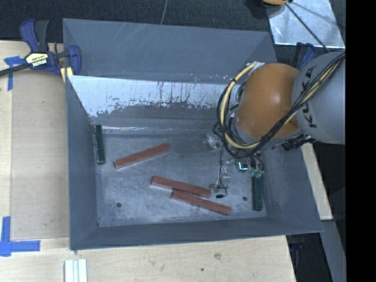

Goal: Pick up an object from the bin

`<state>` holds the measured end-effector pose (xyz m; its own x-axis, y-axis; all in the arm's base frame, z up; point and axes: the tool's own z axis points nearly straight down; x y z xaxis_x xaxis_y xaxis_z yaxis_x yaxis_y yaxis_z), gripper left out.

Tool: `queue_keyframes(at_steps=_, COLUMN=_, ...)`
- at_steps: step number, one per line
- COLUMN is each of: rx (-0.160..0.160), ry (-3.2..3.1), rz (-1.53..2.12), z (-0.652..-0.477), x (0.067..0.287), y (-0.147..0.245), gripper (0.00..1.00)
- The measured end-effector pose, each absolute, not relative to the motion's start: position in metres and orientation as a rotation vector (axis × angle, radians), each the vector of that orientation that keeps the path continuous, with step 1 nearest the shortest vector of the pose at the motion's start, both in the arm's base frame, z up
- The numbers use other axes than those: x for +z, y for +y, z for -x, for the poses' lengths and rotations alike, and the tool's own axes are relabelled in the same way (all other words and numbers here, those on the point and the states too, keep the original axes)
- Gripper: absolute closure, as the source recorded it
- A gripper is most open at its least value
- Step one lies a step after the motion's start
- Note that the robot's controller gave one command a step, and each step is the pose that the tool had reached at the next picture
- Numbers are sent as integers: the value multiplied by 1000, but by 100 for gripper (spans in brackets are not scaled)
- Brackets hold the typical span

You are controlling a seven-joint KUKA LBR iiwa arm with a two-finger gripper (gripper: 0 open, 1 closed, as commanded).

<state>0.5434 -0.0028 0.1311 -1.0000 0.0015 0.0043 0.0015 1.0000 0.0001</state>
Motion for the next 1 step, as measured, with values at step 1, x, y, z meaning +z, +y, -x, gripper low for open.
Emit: queue_keyframes(at_steps=1, rx=0, ry=-3145, rz=2, z=-545, x=135, y=-3, gripper=0)
